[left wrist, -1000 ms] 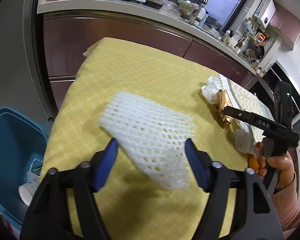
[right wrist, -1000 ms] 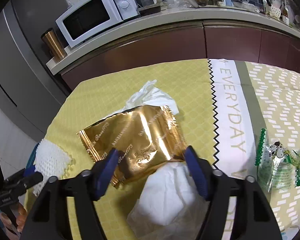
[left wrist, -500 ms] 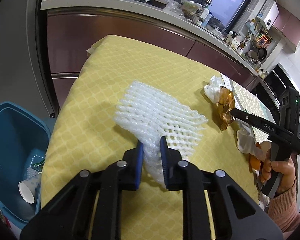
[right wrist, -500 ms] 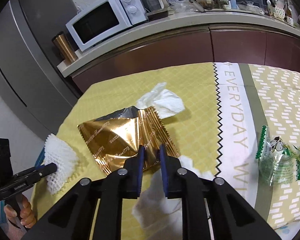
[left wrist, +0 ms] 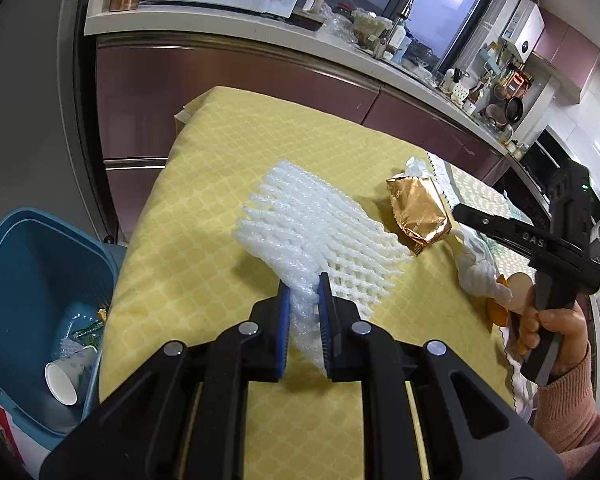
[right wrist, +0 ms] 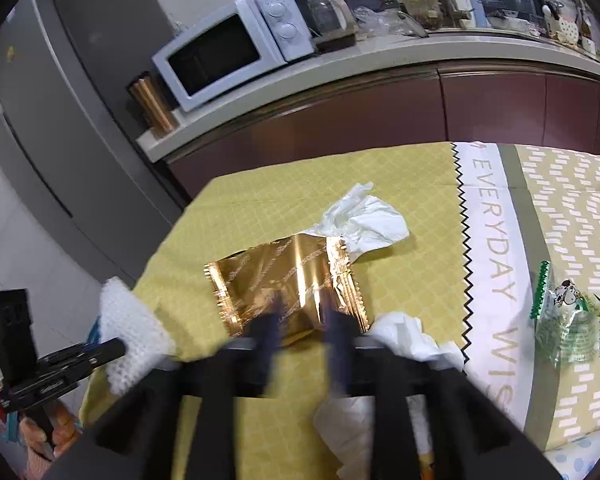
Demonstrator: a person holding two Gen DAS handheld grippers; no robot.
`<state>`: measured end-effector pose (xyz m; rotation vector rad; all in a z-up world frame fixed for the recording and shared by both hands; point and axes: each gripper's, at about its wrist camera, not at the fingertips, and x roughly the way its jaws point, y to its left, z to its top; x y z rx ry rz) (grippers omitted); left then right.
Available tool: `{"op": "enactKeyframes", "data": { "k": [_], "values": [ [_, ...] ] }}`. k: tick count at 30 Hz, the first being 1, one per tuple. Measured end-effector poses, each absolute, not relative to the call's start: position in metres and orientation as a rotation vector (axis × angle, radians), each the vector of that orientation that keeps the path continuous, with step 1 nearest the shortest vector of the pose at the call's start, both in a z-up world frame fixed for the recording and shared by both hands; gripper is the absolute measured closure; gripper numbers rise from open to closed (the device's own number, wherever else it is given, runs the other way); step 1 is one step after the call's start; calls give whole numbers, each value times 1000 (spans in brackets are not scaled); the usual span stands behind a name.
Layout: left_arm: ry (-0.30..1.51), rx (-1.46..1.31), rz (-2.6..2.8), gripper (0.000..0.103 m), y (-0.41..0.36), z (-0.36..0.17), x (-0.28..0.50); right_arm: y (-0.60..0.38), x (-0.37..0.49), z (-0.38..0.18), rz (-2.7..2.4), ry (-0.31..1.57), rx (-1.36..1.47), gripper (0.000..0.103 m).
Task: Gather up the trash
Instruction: 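Grasp the white foam net with the left gripper while the right gripper grasps the gold foil packet, then carry the foam net with the left gripper to the blue bin while the right gripper carries the gold packet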
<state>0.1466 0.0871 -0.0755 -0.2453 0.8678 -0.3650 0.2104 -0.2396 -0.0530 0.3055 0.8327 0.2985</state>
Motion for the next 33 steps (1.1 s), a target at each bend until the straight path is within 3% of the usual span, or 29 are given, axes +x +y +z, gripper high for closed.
{"op": "enactKeyframes", "data": {
  "k": [1, 5, 7, 15, 33],
  "values": [
    [867, -247, -364, 89, 88, -75, 146, -238, 214, -54, 285, 837, 299, 41],
    [868, -252, -361, 89, 93, -77, 143, -235, 227, -63, 276, 877, 284, 44],
    [866, -253, -361, 89, 96, -77, 142, -232, 231, -68, 293, 902, 285, 65],
    [852, -250, -366, 89, 105, -75, 135, -228, 221, -71, 329, 891, 278, 90],
    [785, -249, -328, 90, 149, -55, 105, -185, 191, -37, 513, 802, 296, 91]
  ]
}}
